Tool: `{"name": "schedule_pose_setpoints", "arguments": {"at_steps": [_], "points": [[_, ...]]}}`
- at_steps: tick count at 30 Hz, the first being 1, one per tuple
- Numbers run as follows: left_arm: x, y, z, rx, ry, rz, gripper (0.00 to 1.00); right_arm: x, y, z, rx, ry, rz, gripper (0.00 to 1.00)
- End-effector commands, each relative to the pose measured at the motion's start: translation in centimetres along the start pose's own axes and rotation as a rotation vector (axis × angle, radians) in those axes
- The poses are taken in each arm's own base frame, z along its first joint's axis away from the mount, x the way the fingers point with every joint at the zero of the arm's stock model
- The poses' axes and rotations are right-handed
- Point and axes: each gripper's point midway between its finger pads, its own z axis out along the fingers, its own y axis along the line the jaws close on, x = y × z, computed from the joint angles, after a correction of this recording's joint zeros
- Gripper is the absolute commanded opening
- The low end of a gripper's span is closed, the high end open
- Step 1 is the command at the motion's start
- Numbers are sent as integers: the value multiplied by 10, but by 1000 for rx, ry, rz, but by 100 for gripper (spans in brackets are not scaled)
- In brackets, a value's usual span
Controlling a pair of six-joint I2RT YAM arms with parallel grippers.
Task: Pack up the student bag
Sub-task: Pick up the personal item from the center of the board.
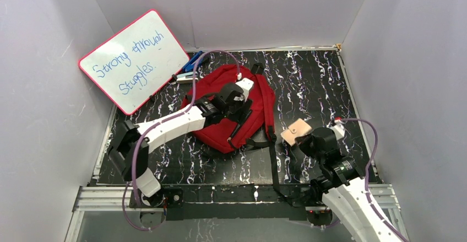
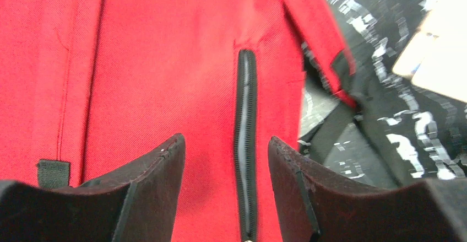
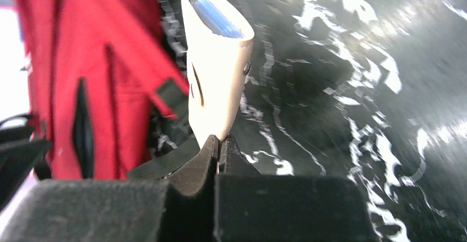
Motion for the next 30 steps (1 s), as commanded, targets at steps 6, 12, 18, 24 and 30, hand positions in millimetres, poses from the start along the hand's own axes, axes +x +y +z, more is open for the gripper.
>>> {"name": "schedule_pose_setpoints", "arguments": {"at_steps": [6, 12, 18, 24, 30], "points": [[-120, -29, -123, 291, -500, -191, 72, -41, 152, -73, -751, -187, -419, 0], [-134, -58, -178, 565, -623, -213, 76, -49, 206, -132, -1104, -278, -455, 0], [-127, -51, -198, 597, -674, -193, 76, -44, 237, -183, -1391, -295, -505, 0], [-128, -71, -228, 796, -691, -114, 74, -38, 247, -201, -1500, -258, -523, 0], [-120, -88, -229, 923, -643, -97, 67, -46, 248, -205, -1485, -291, -497, 0]]}}
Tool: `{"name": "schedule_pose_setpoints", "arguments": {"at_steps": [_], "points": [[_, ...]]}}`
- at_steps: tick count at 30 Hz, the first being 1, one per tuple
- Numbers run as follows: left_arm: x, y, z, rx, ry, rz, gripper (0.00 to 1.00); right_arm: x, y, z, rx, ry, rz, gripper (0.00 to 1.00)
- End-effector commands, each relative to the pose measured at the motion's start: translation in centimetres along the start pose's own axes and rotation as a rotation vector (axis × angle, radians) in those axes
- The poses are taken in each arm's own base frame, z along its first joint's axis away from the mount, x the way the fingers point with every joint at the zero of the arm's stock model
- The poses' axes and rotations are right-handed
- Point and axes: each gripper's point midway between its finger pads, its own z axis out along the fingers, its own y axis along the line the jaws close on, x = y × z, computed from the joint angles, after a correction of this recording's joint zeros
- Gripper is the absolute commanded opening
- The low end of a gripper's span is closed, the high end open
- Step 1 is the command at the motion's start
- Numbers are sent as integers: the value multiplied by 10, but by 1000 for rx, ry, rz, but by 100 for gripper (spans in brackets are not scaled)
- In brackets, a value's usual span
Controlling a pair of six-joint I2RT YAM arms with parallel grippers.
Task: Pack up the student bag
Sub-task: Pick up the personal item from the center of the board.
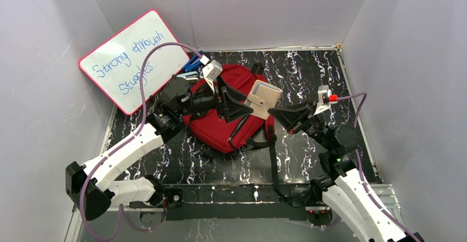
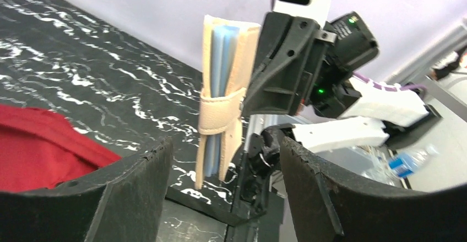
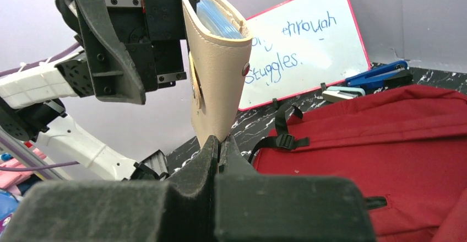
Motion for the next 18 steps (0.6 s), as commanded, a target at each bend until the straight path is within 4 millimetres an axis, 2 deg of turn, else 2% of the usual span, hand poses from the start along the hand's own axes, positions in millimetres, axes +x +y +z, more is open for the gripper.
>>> {"name": "schedule_pose_setpoints", "arguments": {"at_steps": [1, 3, 8, 14, 18], "points": [[-4, -27, 0, 146, 6, 3, 66, -46, 38, 1, -109, -129, -79, 0], [-3, -24, 2, 139, 6, -3, 62, -47, 37, 3, -110, -127, -67, 0], [-4, -18, 8, 129, 3, -3, 41, -46, 38, 6, -124, -124, -47, 0], [-2, -13, 12, 119, 9, -5, 31, -43, 32, 9, -113, -114, -26, 0], [-3, -12, 14, 114, 11, -3, 6, -39, 26, 11, -88, -107, -7, 2]]}}
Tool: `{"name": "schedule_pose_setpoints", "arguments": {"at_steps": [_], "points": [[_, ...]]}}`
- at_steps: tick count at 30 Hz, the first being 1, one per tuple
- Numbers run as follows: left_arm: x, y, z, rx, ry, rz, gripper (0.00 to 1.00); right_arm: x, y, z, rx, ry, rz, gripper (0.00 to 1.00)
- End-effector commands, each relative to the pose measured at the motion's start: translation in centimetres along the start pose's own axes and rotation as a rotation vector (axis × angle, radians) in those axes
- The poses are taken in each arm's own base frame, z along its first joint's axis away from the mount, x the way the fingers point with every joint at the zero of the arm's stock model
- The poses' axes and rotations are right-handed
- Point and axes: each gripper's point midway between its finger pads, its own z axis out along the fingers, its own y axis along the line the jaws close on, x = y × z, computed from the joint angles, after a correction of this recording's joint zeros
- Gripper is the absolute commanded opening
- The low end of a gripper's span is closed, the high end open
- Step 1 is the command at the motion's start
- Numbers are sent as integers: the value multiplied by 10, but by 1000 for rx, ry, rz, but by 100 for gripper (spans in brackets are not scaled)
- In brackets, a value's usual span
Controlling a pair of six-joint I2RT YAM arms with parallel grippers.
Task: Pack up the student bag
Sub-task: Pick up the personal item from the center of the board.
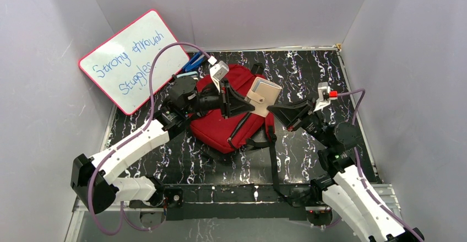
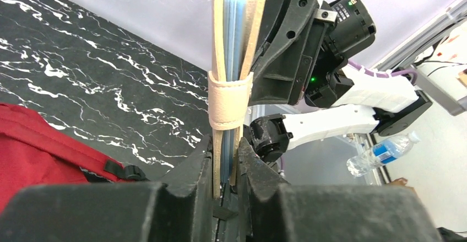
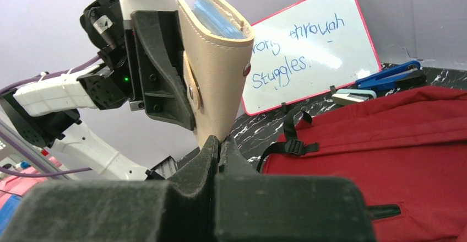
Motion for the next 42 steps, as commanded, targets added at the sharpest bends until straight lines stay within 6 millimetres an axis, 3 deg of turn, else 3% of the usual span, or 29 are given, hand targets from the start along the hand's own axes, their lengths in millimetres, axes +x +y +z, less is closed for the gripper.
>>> {"name": "schedule_pose_setpoints", "arguments": {"at_steps": [1, 4, 6, 8, 12, 15, 23, 31, 32, 33, 36, 37, 42], "points": [[-18, -10, 1, 32, -36, 47, 0, -29, 20, 4, -52, -82, -46, 10], [-19, -9, 0, 19, -43, 36, 0, -26, 12, 3, -13, -72, -49, 46], [-20, -11, 0, 23, -50, 22, 0, -23, 10, 1, -6, -66, -61, 61], [-20, -15, 0, 49, -58, 3, 0, -21, 12, -2, -20, -70, -85, 68], [-21, -33, 1, 159, -68, -53, 0, -22, 21, -6, -75, -100, -116, 72], [-22, -44, 2, 243, -77, -95, 0, -24, 32, -7, -132, -110, -139, 67], [-17, -47, 5, 292, -51, -107, 0, -25, 44, -4, -199, -86, -146, 50], [-14, -44, 7, 286, -40, -118, 0, -23, 36, 1, -177, -79, -116, 13], [-13, -42, 7, 282, -37, -114, 3, -23, 34, 1, -166, -79, -109, 9], [-11, -40, 8, 270, -31, -109, 14, -24, 32, 2, -147, -82, -102, 6], [-8, -17, 12, 140, -7, -66, 53, -29, 8, 4, 13, -81, -72, 0], [-8, -7, 13, 80, -4, -46, 61, -29, -7, 2, 104, -72, -54, 0], [10, 49, 9, -203, 98, 35, 63, -8, -99, -39, 678, -5, 38, 0]]}}
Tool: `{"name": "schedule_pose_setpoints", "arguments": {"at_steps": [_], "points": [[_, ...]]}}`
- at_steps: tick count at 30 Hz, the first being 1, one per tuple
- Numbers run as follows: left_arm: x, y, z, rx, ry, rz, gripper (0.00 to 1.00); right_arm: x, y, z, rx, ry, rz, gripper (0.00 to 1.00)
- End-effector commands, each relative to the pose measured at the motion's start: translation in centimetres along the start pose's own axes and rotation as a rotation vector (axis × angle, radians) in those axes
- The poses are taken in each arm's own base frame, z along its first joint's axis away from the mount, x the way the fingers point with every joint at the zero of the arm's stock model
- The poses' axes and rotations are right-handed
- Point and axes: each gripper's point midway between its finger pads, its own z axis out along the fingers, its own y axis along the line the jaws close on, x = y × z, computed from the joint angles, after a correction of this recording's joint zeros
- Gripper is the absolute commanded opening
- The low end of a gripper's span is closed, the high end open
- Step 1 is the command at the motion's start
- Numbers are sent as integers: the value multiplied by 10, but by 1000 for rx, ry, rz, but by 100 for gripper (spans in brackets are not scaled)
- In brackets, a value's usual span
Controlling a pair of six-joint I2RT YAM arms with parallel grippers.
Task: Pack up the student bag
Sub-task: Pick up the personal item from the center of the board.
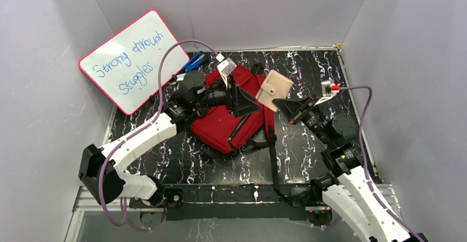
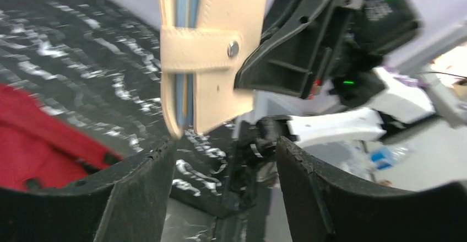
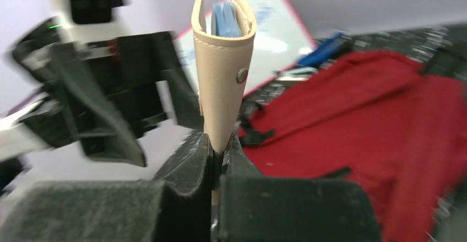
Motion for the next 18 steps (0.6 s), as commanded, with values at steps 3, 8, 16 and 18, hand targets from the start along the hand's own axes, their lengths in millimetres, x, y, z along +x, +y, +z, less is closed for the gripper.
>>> {"name": "schedule_pose_setpoints", "arguments": {"at_steps": [3, 8, 16, 18], "points": [[32, 74, -16, -435, 199, 189, 62, 15, -106, -39, 641, 65, 21, 0], [93, 109, -26, -664, 449, 301, 62, 39, -116, -47, 668, 128, 55, 0], [116, 159, -44, -891, 588, 413, 52, 61, -122, -47, 647, 165, 103, 0], [113, 167, -45, -928, 594, 436, 50, 64, -121, -45, 638, 174, 108, 0]]}}
